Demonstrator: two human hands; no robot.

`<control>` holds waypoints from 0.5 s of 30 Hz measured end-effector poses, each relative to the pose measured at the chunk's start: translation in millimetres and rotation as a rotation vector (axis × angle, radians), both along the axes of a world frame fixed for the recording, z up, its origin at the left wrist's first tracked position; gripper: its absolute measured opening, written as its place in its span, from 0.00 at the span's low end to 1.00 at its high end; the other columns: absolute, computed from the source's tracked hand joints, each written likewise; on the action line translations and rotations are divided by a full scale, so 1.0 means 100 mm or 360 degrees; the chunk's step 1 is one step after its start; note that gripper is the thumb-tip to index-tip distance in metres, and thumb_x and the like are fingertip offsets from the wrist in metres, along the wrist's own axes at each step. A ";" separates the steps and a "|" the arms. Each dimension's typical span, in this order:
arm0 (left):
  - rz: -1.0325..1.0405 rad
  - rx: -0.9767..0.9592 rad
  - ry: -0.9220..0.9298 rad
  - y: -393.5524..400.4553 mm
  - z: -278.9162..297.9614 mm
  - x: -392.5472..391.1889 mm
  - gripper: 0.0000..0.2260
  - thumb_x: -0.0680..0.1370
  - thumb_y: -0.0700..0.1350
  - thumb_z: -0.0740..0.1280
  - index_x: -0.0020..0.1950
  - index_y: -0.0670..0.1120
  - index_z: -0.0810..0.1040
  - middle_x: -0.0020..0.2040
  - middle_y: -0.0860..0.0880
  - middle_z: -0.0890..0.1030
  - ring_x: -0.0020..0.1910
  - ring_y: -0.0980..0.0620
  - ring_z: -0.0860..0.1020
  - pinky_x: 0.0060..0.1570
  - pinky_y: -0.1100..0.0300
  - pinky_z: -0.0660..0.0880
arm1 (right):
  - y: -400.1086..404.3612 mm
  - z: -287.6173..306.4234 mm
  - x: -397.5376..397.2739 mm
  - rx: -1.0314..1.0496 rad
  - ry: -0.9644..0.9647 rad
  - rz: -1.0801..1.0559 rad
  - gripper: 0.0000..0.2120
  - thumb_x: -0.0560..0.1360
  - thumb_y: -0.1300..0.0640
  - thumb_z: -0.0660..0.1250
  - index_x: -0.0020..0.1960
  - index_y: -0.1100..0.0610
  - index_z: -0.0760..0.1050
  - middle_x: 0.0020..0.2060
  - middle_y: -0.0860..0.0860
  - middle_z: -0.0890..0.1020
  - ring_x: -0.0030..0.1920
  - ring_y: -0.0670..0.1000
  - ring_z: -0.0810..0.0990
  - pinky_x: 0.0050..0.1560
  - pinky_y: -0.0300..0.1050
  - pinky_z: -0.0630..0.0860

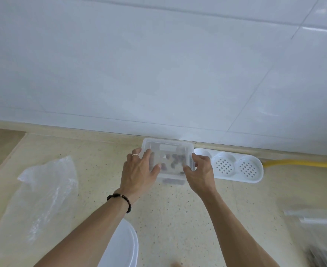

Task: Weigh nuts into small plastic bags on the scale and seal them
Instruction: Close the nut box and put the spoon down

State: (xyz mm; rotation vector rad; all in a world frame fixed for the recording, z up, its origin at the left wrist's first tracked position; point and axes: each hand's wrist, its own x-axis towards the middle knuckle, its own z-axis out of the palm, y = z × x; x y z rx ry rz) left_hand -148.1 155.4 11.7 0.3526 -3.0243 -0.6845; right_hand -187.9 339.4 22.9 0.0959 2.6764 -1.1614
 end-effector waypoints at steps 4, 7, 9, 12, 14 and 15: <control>-0.0042 0.0141 -0.0029 -0.08 -0.09 -0.01 0.24 0.78 0.54 0.64 0.71 0.47 0.66 0.66 0.36 0.70 0.73 0.44 0.59 0.51 0.53 0.76 | 0.01 -0.01 0.01 -0.0079 -0.0019 0.0034 0.27 0.77 0.58 0.68 0.74 0.59 0.67 0.65 0.52 0.70 0.63 0.52 0.72 0.62 0.42 0.70; -0.0042 0.0115 -0.0063 -0.10 -0.05 -0.06 0.25 0.79 0.54 0.63 0.73 0.47 0.64 0.71 0.37 0.64 0.73 0.42 0.60 0.52 0.52 0.76 | -0.02 -0.04 -0.05 -0.0083 0.0037 0.0025 0.26 0.77 0.57 0.69 0.73 0.57 0.68 0.66 0.51 0.71 0.65 0.54 0.71 0.65 0.47 0.70; -0.0047 0.0079 -0.0112 -0.09 0.00 -0.12 0.26 0.80 0.55 0.62 0.75 0.47 0.62 0.73 0.37 0.61 0.73 0.42 0.59 0.56 0.51 0.75 | -0.02 -0.06 -0.11 0.0026 0.0089 0.0036 0.26 0.76 0.54 0.70 0.73 0.55 0.70 0.66 0.50 0.72 0.66 0.55 0.68 0.65 0.53 0.69; -0.0157 -0.0159 -0.0036 -0.09 0.02 -0.15 0.25 0.81 0.55 0.58 0.75 0.45 0.63 0.77 0.38 0.57 0.75 0.41 0.56 0.66 0.48 0.68 | -0.03 -0.06 -0.14 0.0111 0.0079 0.0033 0.26 0.77 0.51 0.69 0.73 0.52 0.69 0.66 0.50 0.72 0.67 0.55 0.65 0.64 0.53 0.66; -0.0360 -0.0271 -0.0041 -0.05 0.00 -0.13 0.26 0.80 0.57 0.51 0.77 0.49 0.60 0.79 0.42 0.53 0.78 0.42 0.50 0.72 0.46 0.59 | -0.02 -0.08 -0.13 0.0052 0.0083 0.0002 0.28 0.76 0.50 0.70 0.74 0.51 0.68 0.67 0.52 0.71 0.68 0.56 0.65 0.65 0.53 0.67; -0.0446 -0.0280 -0.0108 -0.03 -0.01 -0.13 0.29 0.79 0.61 0.46 0.78 0.52 0.56 0.80 0.45 0.50 0.79 0.44 0.47 0.74 0.44 0.54 | 0.00 -0.08 -0.13 0.0023 0.0076 -0.0021 0.30 0.75 0.49 0.71 0.75 0.52 0.66 0.68 0.53 0.70 0.69 0.56 0.66 0.66 0.53 0.67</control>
